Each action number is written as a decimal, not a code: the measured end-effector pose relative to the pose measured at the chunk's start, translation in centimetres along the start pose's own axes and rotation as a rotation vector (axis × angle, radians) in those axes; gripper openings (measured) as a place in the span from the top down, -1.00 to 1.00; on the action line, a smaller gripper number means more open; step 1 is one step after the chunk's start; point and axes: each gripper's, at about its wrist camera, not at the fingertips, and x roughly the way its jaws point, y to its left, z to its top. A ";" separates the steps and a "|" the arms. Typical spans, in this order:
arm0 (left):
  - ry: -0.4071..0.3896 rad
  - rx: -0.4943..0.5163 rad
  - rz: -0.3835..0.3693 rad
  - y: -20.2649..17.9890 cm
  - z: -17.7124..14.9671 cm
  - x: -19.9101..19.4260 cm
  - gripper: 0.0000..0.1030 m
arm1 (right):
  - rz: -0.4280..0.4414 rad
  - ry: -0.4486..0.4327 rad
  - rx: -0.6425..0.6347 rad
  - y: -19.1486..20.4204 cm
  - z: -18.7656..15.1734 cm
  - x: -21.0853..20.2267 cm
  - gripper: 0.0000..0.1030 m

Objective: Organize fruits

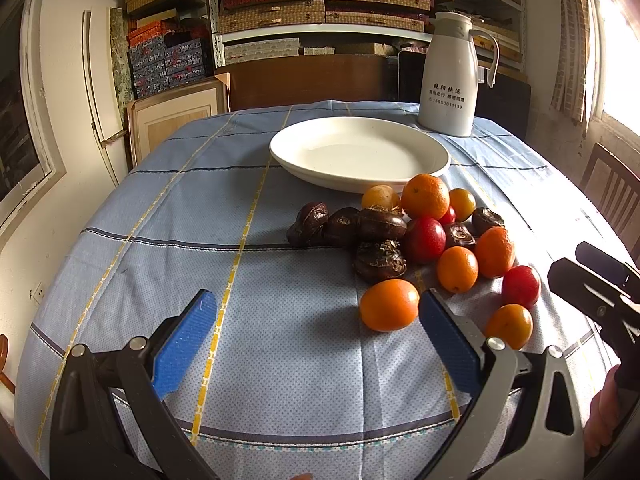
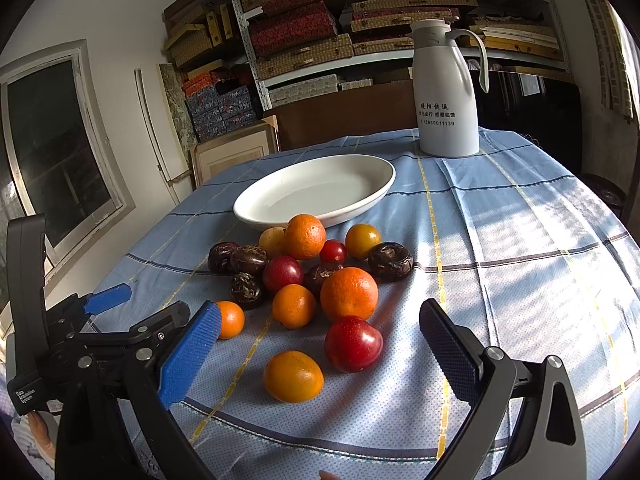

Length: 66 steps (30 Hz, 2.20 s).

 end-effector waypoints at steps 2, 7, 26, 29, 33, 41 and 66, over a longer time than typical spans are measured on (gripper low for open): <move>0.002 0.000 0.001 0.0 -0.1 0.1 -0.92 | 0.000 0.001 0.001 0.0 0.0 0.0 -0.93; 0.004 -0.001 0.001 -0.1 -0.1 0.1 -0.92 | 0.000 0.001 0.001 -0.1 0.1 0.0 -0.93; 0.006 -0.001 0.001 0.0 -0.1 0.2 -0.92 | 0.001 0.004 0.004 -0.1 0.1 0.0 -0.93; 0.006 -0.001 0.000 0.0 -0.1 0.2 -0.92 | 0.001 0.003 0.004 0.0 0.0 0.0 -0.93; 0.006 -0.001 0.000 0.0 -0.1 0.2 -0.92 | 0.002 0.004 0.005 0.0 0.0 0.0 -0.93; 0.007 -0.002 0.000 0.0 -0.1 0.2 -0.92 | 0.002 0.005 0.006 -0.1 0.0 0.1 -0.93; 0.165 0.104 0.009 -0.1 -1.2 2.8 -0.92 | 0.119 0.230 -0.034 0.8 -2.5 2.1 -0.93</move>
